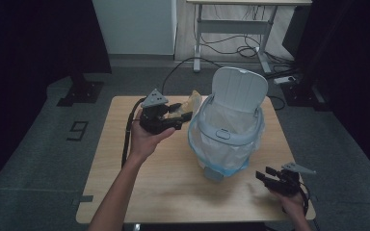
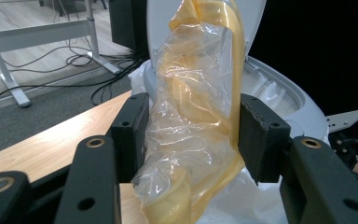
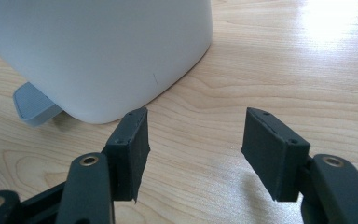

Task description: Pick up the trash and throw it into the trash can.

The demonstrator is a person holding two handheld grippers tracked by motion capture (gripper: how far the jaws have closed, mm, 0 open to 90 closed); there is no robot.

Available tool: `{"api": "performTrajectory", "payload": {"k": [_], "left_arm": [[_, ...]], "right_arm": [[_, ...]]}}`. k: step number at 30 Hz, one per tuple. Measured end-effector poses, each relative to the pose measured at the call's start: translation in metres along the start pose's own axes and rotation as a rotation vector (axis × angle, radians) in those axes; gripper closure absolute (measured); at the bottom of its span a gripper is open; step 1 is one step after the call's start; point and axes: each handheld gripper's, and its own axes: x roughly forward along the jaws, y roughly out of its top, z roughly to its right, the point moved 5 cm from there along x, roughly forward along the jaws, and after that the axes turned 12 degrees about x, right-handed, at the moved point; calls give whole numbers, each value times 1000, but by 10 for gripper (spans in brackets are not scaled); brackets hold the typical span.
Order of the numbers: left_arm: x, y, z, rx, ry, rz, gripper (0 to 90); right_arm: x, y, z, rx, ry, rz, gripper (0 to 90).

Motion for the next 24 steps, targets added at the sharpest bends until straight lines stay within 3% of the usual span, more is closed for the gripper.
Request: {"api": "performTrajectory", "payload": {"k": [11,24], "left_arm": [[21,13,6,13,-14,-5,476],[48,17,8,-2,-34,-16,476]], "right_arm": [[0,0,1,3,-1,0,407],[1,-1,3,2,-2,-8,407]]}}
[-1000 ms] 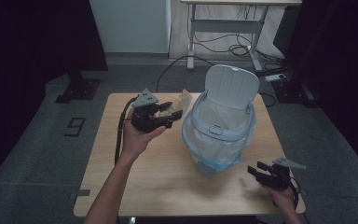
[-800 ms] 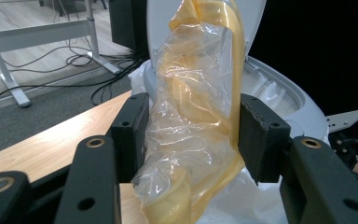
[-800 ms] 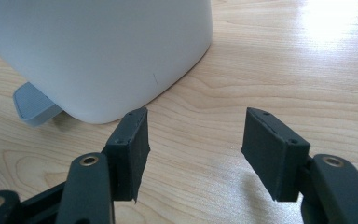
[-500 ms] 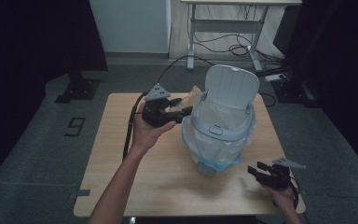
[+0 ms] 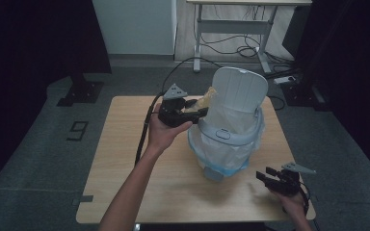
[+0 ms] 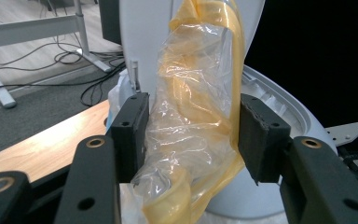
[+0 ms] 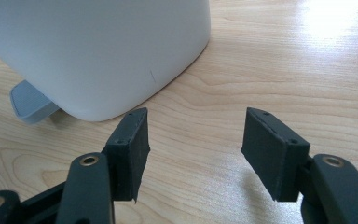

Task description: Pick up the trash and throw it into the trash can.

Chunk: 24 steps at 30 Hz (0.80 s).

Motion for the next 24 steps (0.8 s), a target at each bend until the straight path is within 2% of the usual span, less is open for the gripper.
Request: {"api": "performTrajectory", "payload": {"k": [6,16,24], "left_arm": [[11,5,2,8,-21,-6,476],[40,13,11,24,-59,-24,474],[54,17,18,37,-77,-34,465]], "right_arm": [[0,0,1,4,3,-5,407],[0,-1,2,8,1,-7,407],[-1,0,3,10,1,-2,407]]}}
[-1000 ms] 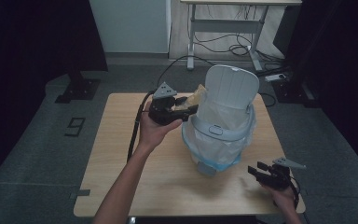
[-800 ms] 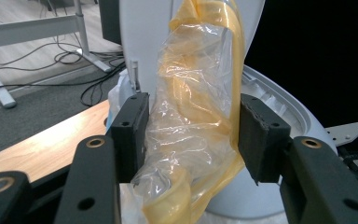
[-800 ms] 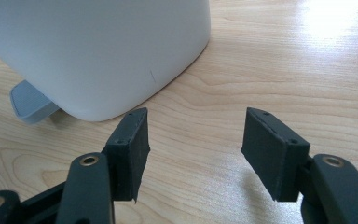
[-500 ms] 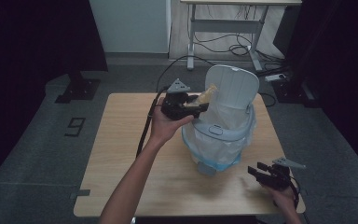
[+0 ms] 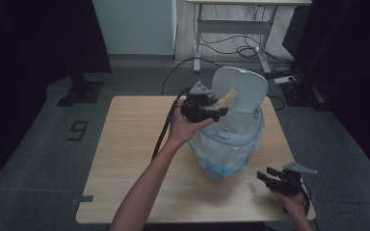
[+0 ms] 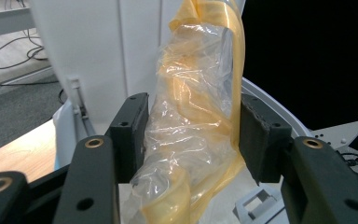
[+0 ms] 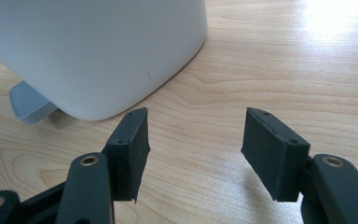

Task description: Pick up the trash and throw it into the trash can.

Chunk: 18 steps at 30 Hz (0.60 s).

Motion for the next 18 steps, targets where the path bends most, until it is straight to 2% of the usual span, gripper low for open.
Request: {"api": "performTrajectory", "payload": {"k": [3,4,5,6,7,8,13,16,18], "left_arm": [[3,2,1,-7,-7,12,427],[4,3,2,-6,-16,13,392],[5,3,3,-13,-33,7,319],[5,3,3,-14,-31,2,245],[5,3,3,-14,-31,2,218],[3,3,4,-8,-14,1,212],[-5,2,3,-3,-13,-2,205],[-13,-2,2,35,22,-21,199],[-20,-5,3,40,35,-21,202]], "right_arm": [[0,0,0,0,1,0,407],[0,0,0,0,1,0,407],[0,0,0,0,2,0,407],[-1,0,0,3,2,-1,407],[-1,0,0,2,2,1,407],[-1,0,0,2,2,2,407],[-1,0,1,2,1,2,407],[-1,1,0,2,1,4,407],[-2,1,0,4,2,7,406]]}}
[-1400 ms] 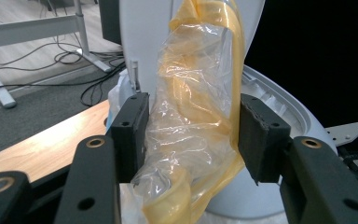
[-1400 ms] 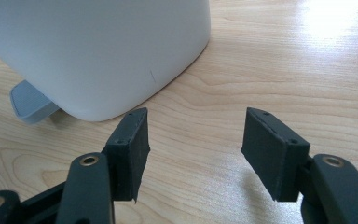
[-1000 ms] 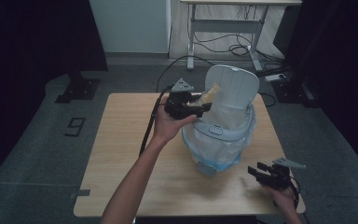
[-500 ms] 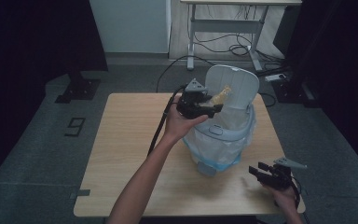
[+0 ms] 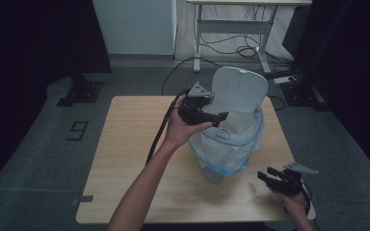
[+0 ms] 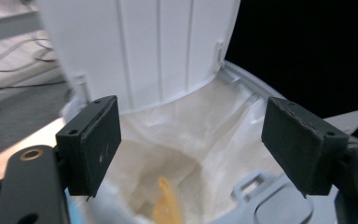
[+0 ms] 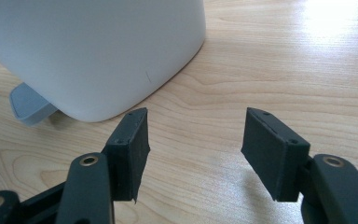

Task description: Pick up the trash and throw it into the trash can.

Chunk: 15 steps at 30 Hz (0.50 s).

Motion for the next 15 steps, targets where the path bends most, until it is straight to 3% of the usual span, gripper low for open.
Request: {"api": "performTrajectory", "payload": {"k": [4,8,15], "left_arm": [[-13,-6,1,-1,8,15,217],[-36,-27,4,-15,22,34,225],[-62,-74,3,-26,83,15,228]], "right_arm": [[0,0,0,1,2,1,406],[-2,1,0,1,5,5,406],[-3,2,2,8,2,10,406]]}}
